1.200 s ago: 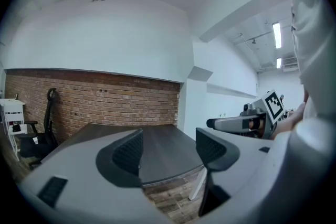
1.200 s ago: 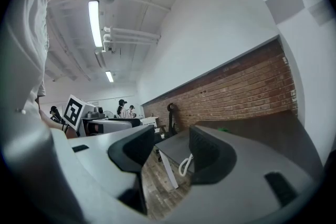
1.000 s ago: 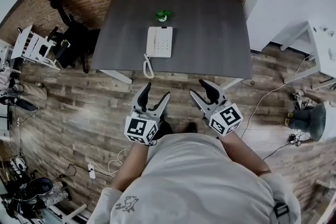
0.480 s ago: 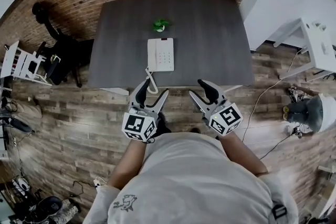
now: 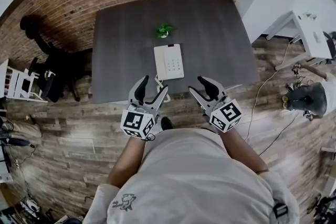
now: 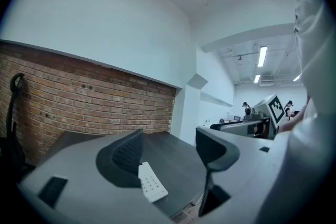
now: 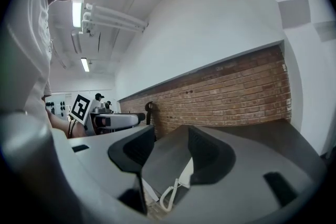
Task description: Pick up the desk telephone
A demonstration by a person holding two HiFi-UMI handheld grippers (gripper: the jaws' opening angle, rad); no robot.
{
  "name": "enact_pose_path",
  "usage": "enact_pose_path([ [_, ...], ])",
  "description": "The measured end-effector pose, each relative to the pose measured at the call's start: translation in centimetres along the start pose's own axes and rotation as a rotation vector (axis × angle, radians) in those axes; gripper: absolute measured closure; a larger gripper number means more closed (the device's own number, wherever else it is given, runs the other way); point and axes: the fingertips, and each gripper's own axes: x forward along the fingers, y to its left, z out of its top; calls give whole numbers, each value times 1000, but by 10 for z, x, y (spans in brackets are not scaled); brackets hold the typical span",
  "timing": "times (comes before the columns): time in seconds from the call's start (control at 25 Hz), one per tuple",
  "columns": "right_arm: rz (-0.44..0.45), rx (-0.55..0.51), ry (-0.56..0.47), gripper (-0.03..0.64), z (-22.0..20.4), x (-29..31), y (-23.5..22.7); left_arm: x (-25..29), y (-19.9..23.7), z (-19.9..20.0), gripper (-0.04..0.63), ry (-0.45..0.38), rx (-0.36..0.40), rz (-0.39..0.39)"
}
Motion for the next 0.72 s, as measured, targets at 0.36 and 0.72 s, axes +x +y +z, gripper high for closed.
enact_pose_path([
  [0.36,-18,-3,31,420,-4,48,30,-9,41,-9,267,23,-41,-64],
  [0.72,-18,54,67,422,-25,73,13,5,61,-25,267,72,-49,-81],
])
